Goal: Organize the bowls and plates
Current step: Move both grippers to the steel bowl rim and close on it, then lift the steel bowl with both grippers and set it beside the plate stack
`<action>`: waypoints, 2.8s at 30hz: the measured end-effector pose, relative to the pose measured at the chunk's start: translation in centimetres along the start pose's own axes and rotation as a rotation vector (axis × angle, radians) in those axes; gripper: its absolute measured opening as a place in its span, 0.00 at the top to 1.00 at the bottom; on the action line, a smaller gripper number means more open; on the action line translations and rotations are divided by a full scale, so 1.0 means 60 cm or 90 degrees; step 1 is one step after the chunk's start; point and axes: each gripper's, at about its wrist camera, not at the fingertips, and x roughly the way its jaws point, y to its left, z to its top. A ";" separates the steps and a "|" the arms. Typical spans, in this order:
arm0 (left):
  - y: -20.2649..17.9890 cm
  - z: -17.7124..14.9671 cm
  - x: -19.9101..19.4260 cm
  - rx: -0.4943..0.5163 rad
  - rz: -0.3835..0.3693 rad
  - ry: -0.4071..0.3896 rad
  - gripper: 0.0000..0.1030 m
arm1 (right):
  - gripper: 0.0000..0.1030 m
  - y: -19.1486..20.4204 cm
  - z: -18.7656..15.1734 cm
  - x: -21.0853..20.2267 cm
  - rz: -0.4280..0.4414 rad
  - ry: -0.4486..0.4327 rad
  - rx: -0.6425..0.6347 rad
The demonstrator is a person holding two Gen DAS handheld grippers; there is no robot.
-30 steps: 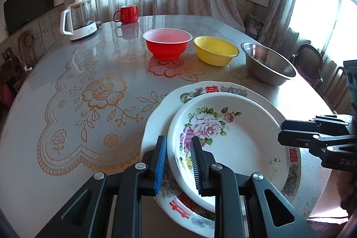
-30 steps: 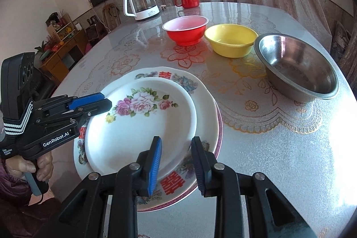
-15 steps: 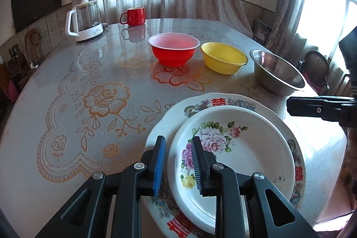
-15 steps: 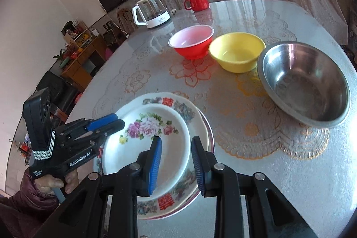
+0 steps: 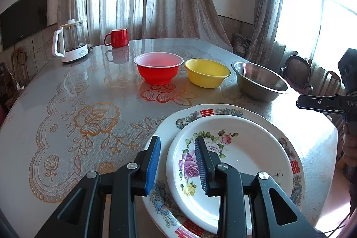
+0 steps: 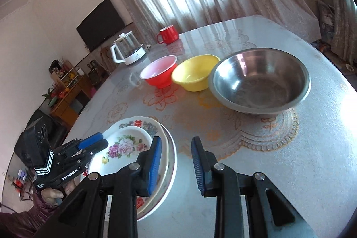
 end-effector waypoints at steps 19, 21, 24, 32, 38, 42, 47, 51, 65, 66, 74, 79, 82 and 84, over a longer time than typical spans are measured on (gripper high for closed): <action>-0.165 0.178 0.104 -0.095 -0.119 0.121 0.68 | 0.71 -0.240 0.126 -0.055 -0.082 -0.077 0.145; -0.186 0.193 0.140 -0.115 -0.123 0.140 0.68 | 0.69 -0.261 0.142 -0.045 -0.076 -0.074 0.147; -0.209 0.210 0.181 -0.118 -0.105 0.150 0.68 | 0.69 -0.282 0.149 -0.029 -0.065 -0.079 0.164; -0.217 0.213 0.271 -0.140 -0.102 0.218 0.68 | 0.71 -0.306 0.145 0.016 -0.081 -0.086 0.184; -0.205 0.214 0.313 -0.155 -0.115 0.250 0.82 | 0.85 -0.311 0.144 0.041 -0.063 -0.071 0.173; -0.208 0.211 0.306 -0.149 -0.121 0.238 0.83 | 0.90 -0.312 0.140 0.051 -0.059 -0.060 0.156; -0.215 0.205 0.299 -0.158 -0.142 0.246 0.83 | 0.88 -0.308 0.138 0.047 -0.074 -0.060 0.125; -0.222 0.205 0.290 -0.131 -0.160 0.255 0.79 | 0.87 -0.311 0.138 0.042 -0.076 -0.064 0.123; -0.205 0.219 0.331 -0.160 -0.199 0.376 0.75 | 0.73 -0.319 0.113 0.075 -0.015 0.035 0.222; -0.202 0.215 0.335 -0.173 -0.198 0.378 0.72 | 0.72 -0.319 0.110 0.074 -0.018 0.042 0.236; -0.203 0.235 0.319 -0.111 -0.163 0.300 0.82 | 0.70 -0.301 0.119 0.032 -0.057 -0.034 0.223; -0.201 0.219 0.305 -0.088 -0.158 0.267 0.85 | 0.88 -0.266 0.110 0.028 -0.168 -0.037 0.161; -0.205 0.207 0.294 -0.102 -0.164 0.263 0.85 | 0.88 -0.267 0.098 0.016 -0.153 -0.047 0.174; -0.214 0.195 0.272 -0.094 -0.161 0.257 0.85 | 0.89 -0.259 0.088 0.010 -0.162 -0.049 0.177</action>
